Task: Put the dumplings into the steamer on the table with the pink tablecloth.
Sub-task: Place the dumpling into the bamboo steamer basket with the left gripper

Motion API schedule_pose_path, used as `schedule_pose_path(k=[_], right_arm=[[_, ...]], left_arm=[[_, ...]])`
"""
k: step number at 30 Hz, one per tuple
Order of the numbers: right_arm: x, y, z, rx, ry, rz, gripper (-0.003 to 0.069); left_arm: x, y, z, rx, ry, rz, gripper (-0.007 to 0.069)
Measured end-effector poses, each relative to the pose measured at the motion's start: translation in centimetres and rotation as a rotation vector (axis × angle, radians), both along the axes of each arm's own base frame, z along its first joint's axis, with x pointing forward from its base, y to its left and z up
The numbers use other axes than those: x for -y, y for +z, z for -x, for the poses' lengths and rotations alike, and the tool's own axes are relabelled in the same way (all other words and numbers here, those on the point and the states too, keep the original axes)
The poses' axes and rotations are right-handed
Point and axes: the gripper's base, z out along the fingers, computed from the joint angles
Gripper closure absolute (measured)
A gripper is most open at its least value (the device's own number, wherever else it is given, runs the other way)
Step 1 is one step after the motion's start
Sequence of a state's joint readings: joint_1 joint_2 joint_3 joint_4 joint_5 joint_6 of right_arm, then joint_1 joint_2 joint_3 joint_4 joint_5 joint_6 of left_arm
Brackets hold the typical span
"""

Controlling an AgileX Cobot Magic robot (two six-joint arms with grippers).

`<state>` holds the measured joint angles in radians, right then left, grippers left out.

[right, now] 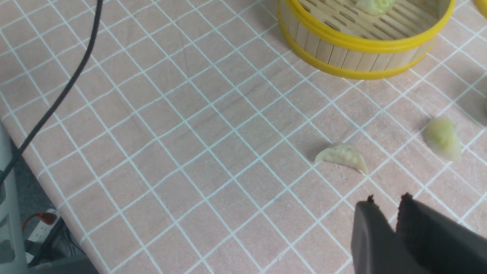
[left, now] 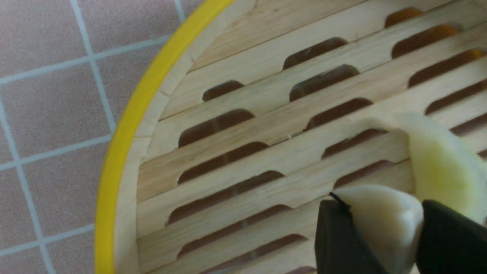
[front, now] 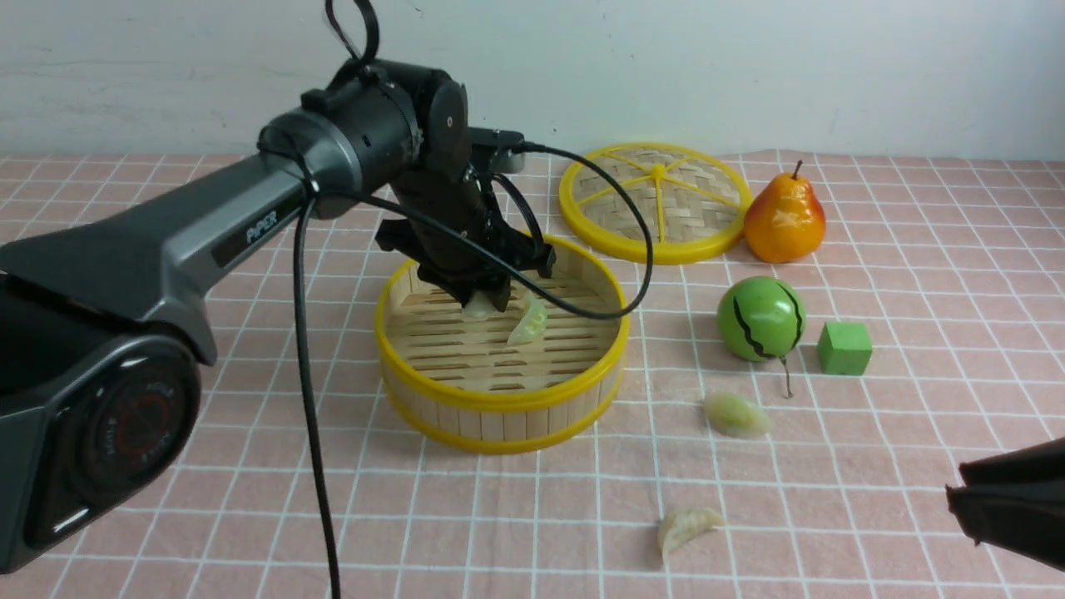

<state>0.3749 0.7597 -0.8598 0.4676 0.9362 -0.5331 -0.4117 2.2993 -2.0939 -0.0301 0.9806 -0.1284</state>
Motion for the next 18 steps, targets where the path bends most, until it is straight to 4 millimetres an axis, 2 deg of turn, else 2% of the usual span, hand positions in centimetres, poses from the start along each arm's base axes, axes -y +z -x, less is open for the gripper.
schedule_pose_path(k=[1, 5, 13, 15, 18], right_arm=[[0.0, 0.0, 0.0, -0.006, -0.004, -0.007, 0.0543], [-0.2, -0.2, -0.3, -0.056, -0.038, -0.037, 0.0543], [-1.2, -1.1, -2.8, -0.202, -0.094, -0.043, 0.0543], [-1.3, -0.5, -3.3, -0.200, -0.092, -0.031, 0.0543], [-1.7, 0.9, -5.0, -0.194, -0.084, 0.021, 0.0543]], left_arm=[[-0.1, -0.7, -0.2, -0.001, 0.012, -0.024, 0.0372], [-0.5, -1.3, -0.6, 0.005, 0.053, -0.048, 0.0365], [-1.7, -1.4, -0.7, -0.039, 0.127, -0.052, 0.0249], [-2.0, -1.2, -0.6, -0.055, 0.133, -0.059, 0.0243], [-2.6, 1.4, 0.4, -0.068, 0.133, -0.071, 0.0239]])
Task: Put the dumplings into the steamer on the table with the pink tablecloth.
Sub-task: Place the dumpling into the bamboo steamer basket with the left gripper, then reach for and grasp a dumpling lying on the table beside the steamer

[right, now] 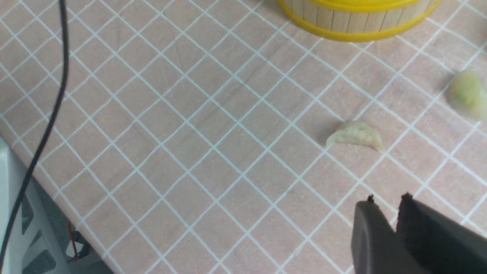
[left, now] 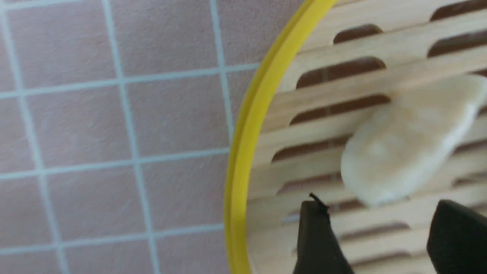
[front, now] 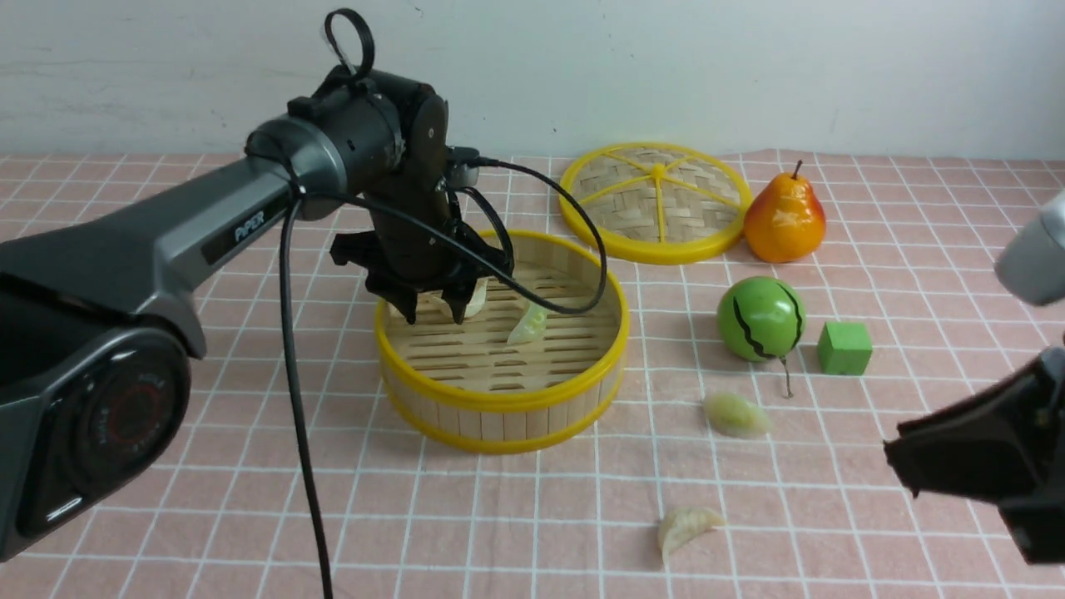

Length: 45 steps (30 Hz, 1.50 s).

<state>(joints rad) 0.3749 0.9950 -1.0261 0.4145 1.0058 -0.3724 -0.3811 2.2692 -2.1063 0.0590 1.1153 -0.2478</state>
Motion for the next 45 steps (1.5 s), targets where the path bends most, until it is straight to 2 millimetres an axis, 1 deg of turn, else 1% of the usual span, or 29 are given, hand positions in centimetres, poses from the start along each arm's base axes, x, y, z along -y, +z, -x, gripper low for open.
schedule_pose_path(k=[1, 3, 5, 6, 7, 9, 10, 11, 12, 14, 15, 16, 17, 18, 19, 21, 22, 23, 24, 26, 28, 29, 30, 32, 34, 35, 37, 41, 45], right_arm=[[-0.2, 0.4, -0.5, -0.003, 0.005, 0.014, 0.0543], [-0.6, 0.9, -1.8, -0.015, 0.012, 0.040, 0.0543], [-1.0, 1.0, -3.0, -0.038, 0.020, 0.061, 0.0543], [-1.0, 1.0, -3.0, -0.038, 0.020, 0.061, 0.0543], [-1.5, 0.7, -4.1, -0.064, 0.041, 0.085, 0.0543], [-2.0, 0.1, -5.2, -0.094, 0.076, 0.108, 0.0543], [-2.5, -0.3, -5.8, -0.112, 0.102, 0.122, 0.0539], [-2.9, -0.7, -6.2, -0.125, 0.121, 0.131, 0.0537], [-3.3, -1.0, -6.5, -0.136, 0.137, 0.139, 0.0532], [-4.5, -2.1, -7.0, -0.172, 0.174, 0.159, 0.0512], [-5.3, -2.8, -7.3, -0.193, 0.192, 0.177, 0.0491], [-5.7, -3.2, -7.4, -0.209, 0.199, 0.190, 0.0468], [-6.5, -4.1, -7.6, -0.239, 0.200, 0.220, 0.0428], [-7.1, -4.6, -7.5, -0.260, 0.195, 0.237, 0.0401], [-7.1, -4.7, -7.6, -0.261, 0.195, 0.243, 0.0393], [-8.3, -6.3, -7.9, -0.311, 0.157, 0.294, 0.0311], [-8.4, -6.4, -8.0, -0.319, 0.149, 0.293, 0.0295], [-9.0, -7.3, -8.3, -0.349, 0.100, 0.308, 0.0241], [-9.4, -8.1, -8.7, -0.382, 0.047, 0.306, 0.0204], [-9.9, -9.5, -9.5, -0.428, -0.037, 0.298, 0.0137], [-10.5, -11.1, -10.3, -0.467, -0.098, 0.295, 0.0085], [-10.5, -11.3, -10.4, -0.471, -0.103, 0.296, 0.0081], [-10.9, -12.6, -11.0, -0.499, -0.140, 0.298, 0.0059], [-11.2, -14.0, -11.6, -0.528, -0.170, 0.304, 0.0053], [-11.6, -15.8, -12.1, -0.569, -0.213, 0.312, 0.0060], [-11.7, -15.9, -12.2, -0.570, -0.219, 0.310, 0.0061], [-12.0, -17.6, -12.7, -0.603, -0.258, 0.313, 0.0087], [-12.3, -19.3, -13.5, -0.600, -0.317, 0.307, 0.0107], [-12.1, -20.4, -14.2, -0.580, -0.396, 0.332, 0.0112]], left_arm=[[-0.2, 1.3, 0.4, 0.008, -0.007, 0.000, 0.0239], [-0.5, 4.8, 1.4, 0.044, -0.026, 0.007, 0.0243], [-0.9, 7.8, 2.5, 0.083, -0.039, 0.025, 0.0258], [-1.0, 8.6, 2.8, 0.095, -0.043, 0.030, 0.0263], [-1.4, 11.7, 4.2, 0.148, -0.059, 0.062, 0.0293], [-1.9, 14.9, 6.0, 0.201, -0.079, 0.100, 0.0344], [-2.2, 16.8, 7.1, 0.237, -0.090, 0.119, 0.0384], [-2.5, 17.8, 7.9, 0.258, -0.096, 0.130, 0.0420], [-2.7, 18.8, 8.6, 0.279, -0.099, 0.140, 0.0435], [-3.4, 20.5, 10.4, 0.310, -0.107, 0.150, 0.0509], [-3.8, 21.1, 11.4, 0.320, -0.110, 0.150, 0.0559], [-4.1, 21.5, 12.0, 0.323, -0.110, 0.149, 0.0587], [-4.5, 21.8, 13.0, 0.324, -0.110, 0.147, 0.0629], [-4.7, 21.7, 13.6, 0.315, -0.112, 0.143, 0.0638], [-4.8, 21.9, 13.8, 0.321, -0.112, 0.144, 0.0638], [-5.5, 21.8, 15.5, 0.305, -0.111, 0.139, 0.0638], [-5.6, 21.8, 15.6, 0.304, -0.111, 0.139, 0.0638], [-6.0, 21.6, 16.6, 0.290, -0.111, 0.134, 0.0638], [-6.4, 21.2, 17.7, 0.273, -0.111, 0.129, 0.0638], [-6.9, 20.7, 19.0, 0.251, -0.111, 0.124, 0.0638], [-7.6, 19.7, 20.9, 0.224, -0.111, 0.119, 0.0638], [-7.7, 19.6, 21.1, 0.224, -0.111, 0.118, 0.0638], [-8.1, 18.7, 22.4, 0.218, -0.112, 0.128, 0.0638], [-8.5, 18.4, 23.6, 0.242, -0.113, 0.149, 0.0638], [-9.0, 17.5, 25.3, 0.267, -0.112, 0.175, 0.0638], [-9.1, 17.5, 25.4, 0.270, -0.112, 0.176, 0.0638], [-9.8, 16.5, 27.2, 0.304, -0.109, 0.196, 0.0638], [-10.5, 15.5, 28.9, 0.354, -0.107, 0.209, 0.0638], [-11.1, 15.7, 30.2, 0.419, -0.106, 0.227, 0.0638]])
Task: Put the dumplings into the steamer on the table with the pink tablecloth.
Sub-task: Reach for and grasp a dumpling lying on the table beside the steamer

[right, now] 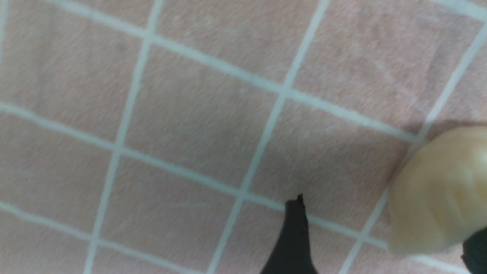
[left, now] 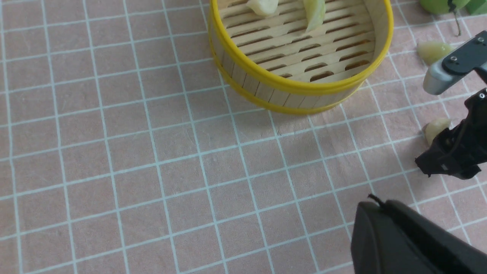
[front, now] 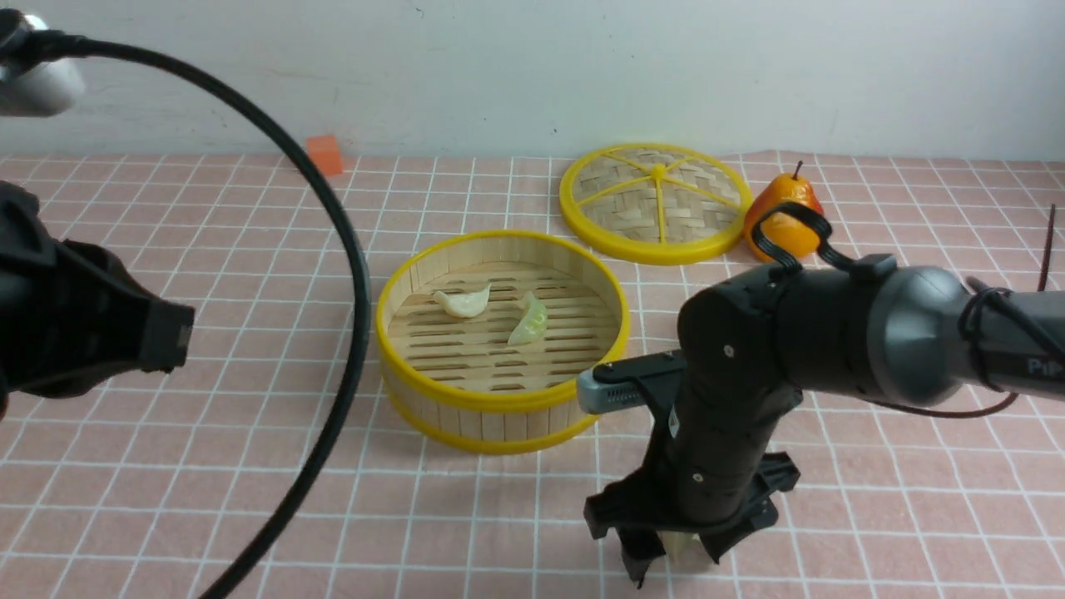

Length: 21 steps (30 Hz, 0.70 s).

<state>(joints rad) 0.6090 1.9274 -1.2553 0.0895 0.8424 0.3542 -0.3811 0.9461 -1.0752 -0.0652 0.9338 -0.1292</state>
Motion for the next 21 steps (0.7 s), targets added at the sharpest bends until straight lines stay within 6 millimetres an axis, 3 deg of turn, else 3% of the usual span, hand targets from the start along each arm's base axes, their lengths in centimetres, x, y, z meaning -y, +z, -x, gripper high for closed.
schedule_pose_path(k=[9, 12, 18, 19, 21], right_arm=[[0.9, -0.3, -1.6, 0.080, -0.112, 0.009, 0.0115], [0.9, -0.3, -1.6, 0.079, -0.112, 0.011, 0.0148], [0.8, -0.3, -1.5, 0.066, -0.046, 0.002, 0.0350], [0.6, -0.3, -1.4, 0.054, -0.017, -0.012, 0.0439], [0.3, 0.0, -1.3, 0.034, 0.034, -0.029, 0.0466]], left_arm=[[-0.2, 0.4, 0.5, 0.041, 0.002, 0.017, 0.0638], [-0.2, 0.4, 0.5, 0.048, 0.002, 0.020, 0.0638], [-0.2, 0.4, 0.4, 0.049, 0.002, 0.020, 0.0638], [-0.2, 0.4, 0.4, 0.050, 0.002, 0.020, 0.0638], [-0.2, 0.4, 0.4, 0.050, 0.002, 0.020, 0.0638]])
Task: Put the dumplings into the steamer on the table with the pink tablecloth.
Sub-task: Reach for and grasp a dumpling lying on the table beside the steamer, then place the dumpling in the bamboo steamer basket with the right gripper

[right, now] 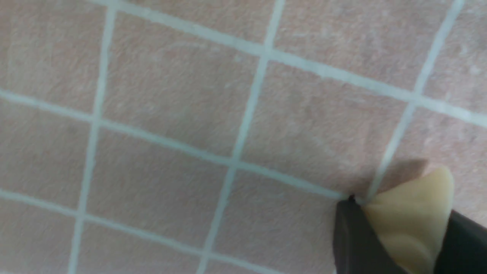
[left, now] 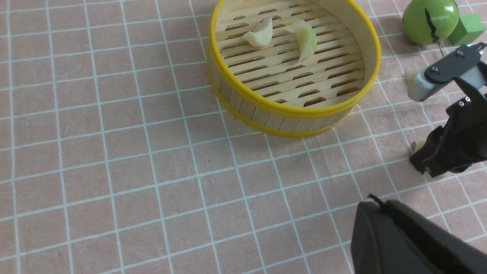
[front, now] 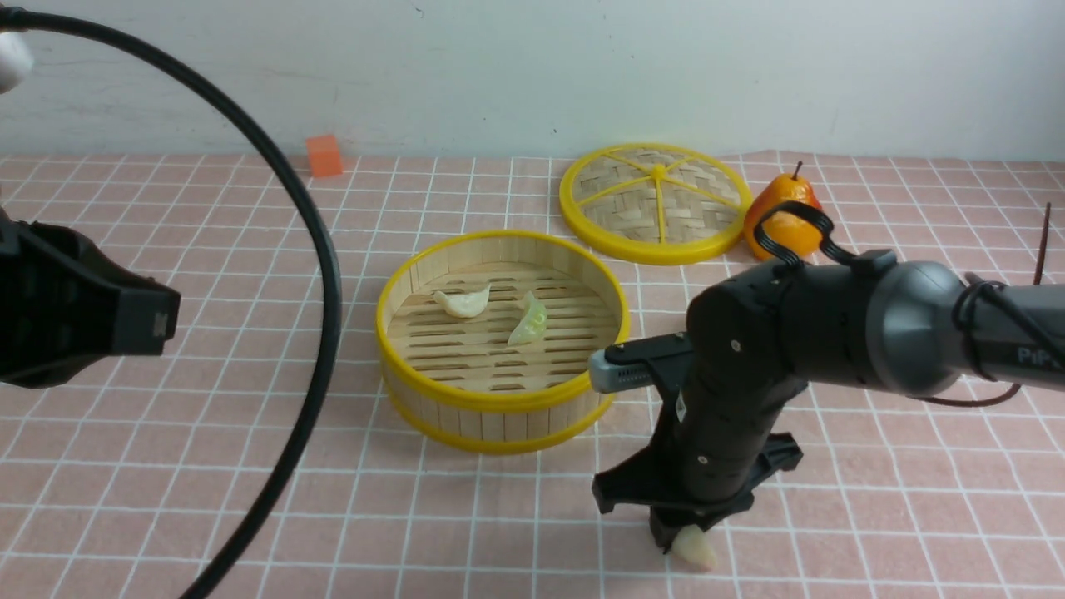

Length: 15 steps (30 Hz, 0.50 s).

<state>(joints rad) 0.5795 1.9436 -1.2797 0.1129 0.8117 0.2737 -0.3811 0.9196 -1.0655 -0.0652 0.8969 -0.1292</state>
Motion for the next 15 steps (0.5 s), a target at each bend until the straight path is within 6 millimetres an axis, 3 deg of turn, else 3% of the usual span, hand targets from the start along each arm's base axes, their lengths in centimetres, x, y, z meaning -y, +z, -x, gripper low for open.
schedule_pose_path(k=[6, 10, 15], right_arm=[[-1.3, 3.7, -1.0, 0.031, 0.121, -0.062, 0.0456], [-2.9, 10.0, -3.2, 0.180, 0.183, -0.140, 0.0456], [-4.4, 13.9, -5.3, 0.317, 0.215, -0.209, 0.0456]], left_arm=[[0.0, 0.0, 0.0, 0.000, 0.000, 0.000, 0.0638], [0.0, 0.0, 0.0, 0.001, 0.000, 0.000, 0.0638], [0.0, 0.0, 0.0, 0.000, -0.001, 0.006, 0.0638]])
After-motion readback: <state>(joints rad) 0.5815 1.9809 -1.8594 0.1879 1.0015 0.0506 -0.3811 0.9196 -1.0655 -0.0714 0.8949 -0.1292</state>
